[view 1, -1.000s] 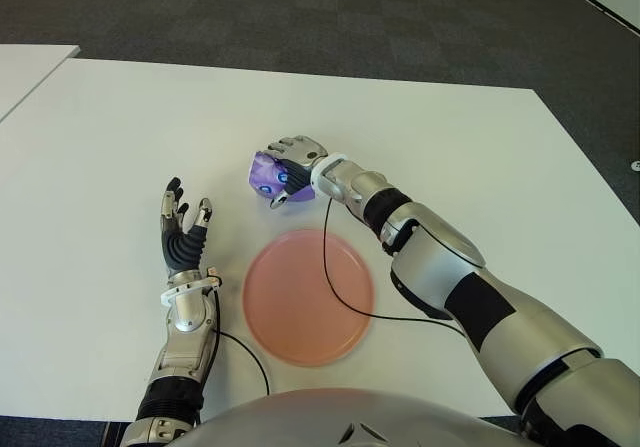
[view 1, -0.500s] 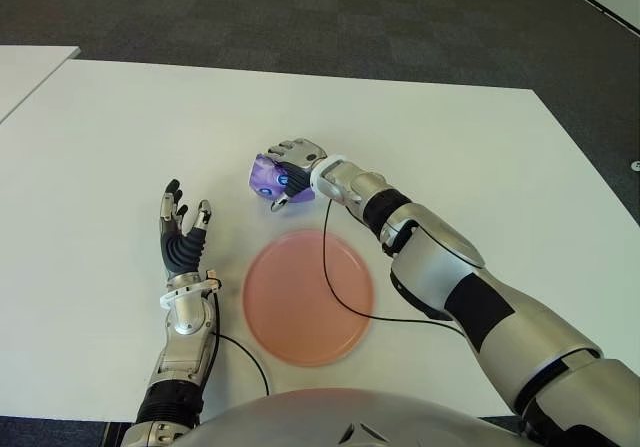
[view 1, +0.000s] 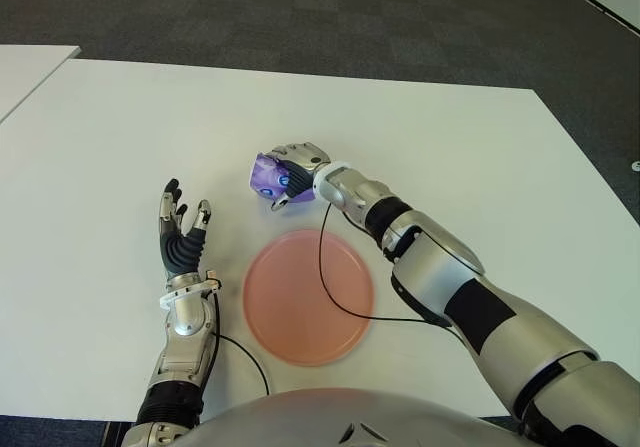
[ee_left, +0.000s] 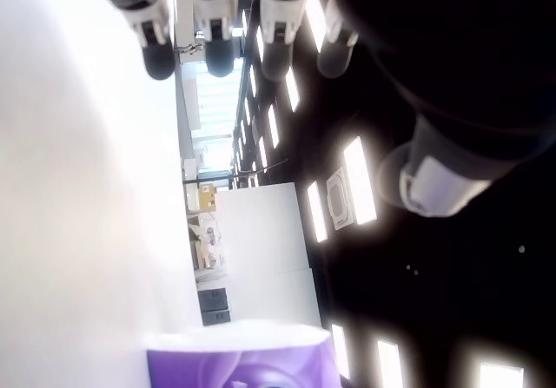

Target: Put the tissue paper into the plate.

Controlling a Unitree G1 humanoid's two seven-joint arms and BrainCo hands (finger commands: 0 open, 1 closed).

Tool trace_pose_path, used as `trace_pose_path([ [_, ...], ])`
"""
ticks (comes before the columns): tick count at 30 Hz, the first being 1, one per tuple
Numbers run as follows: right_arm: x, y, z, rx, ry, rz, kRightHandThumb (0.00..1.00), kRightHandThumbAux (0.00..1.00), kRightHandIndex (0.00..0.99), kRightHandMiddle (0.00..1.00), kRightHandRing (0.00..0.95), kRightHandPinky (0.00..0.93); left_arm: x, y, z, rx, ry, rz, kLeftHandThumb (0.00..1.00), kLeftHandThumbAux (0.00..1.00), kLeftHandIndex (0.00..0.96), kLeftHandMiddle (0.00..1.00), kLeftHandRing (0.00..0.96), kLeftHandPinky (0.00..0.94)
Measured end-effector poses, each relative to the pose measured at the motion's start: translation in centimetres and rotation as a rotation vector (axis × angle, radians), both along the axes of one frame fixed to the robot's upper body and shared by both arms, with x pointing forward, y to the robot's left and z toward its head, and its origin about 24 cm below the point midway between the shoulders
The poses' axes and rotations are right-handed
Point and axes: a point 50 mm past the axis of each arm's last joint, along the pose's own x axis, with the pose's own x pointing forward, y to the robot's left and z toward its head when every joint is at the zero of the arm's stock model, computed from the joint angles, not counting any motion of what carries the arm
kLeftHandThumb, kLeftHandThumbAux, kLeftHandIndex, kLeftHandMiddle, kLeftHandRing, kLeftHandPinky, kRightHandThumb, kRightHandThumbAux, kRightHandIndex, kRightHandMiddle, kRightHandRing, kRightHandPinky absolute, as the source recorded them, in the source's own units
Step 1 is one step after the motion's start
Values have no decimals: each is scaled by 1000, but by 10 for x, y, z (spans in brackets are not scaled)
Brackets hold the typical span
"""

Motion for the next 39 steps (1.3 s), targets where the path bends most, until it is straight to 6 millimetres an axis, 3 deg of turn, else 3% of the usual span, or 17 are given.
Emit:
trace_pose_path([
  [7,-9,-3,-11,309,-8,-136,749,703,438,842,776,521,-1,0,0,0,-7,1,0,572,0,0,0,0],
  [8,-11,-4,-12,339,-11,-149,839,700,445,855,788,489,-1,0,1,0,-9,1,0,574,0,0,0,1],
  [10,-12,-4,-14,377,-25,-157,918,697,451,868,805,462,-1,0,1,0,-11,1,0,576,0,0,0,1],
  [14,-18,-5,-17,417,-81,-145,982,694,455,881,832,441,-1,0,1,-2,-14,2,0,579,0,0,0,1],
  [17,-22,-4,-19,410,-142,-118,828,704,445,894,853,696,-1,0,1,-2,-18,2,0,579,0,0,0,0],
  [21,-26,-4,-21,388,-208,-79,766,709,441,906,877,825,-1,0,1,-3,-18,3,0,566,0,0,0,0],
  [39,-29,-5,-22,369,-288,-48,749,708,440,924,894,873,-1,0,1,-5,-18,4,0,567,0,0,0,1],
])
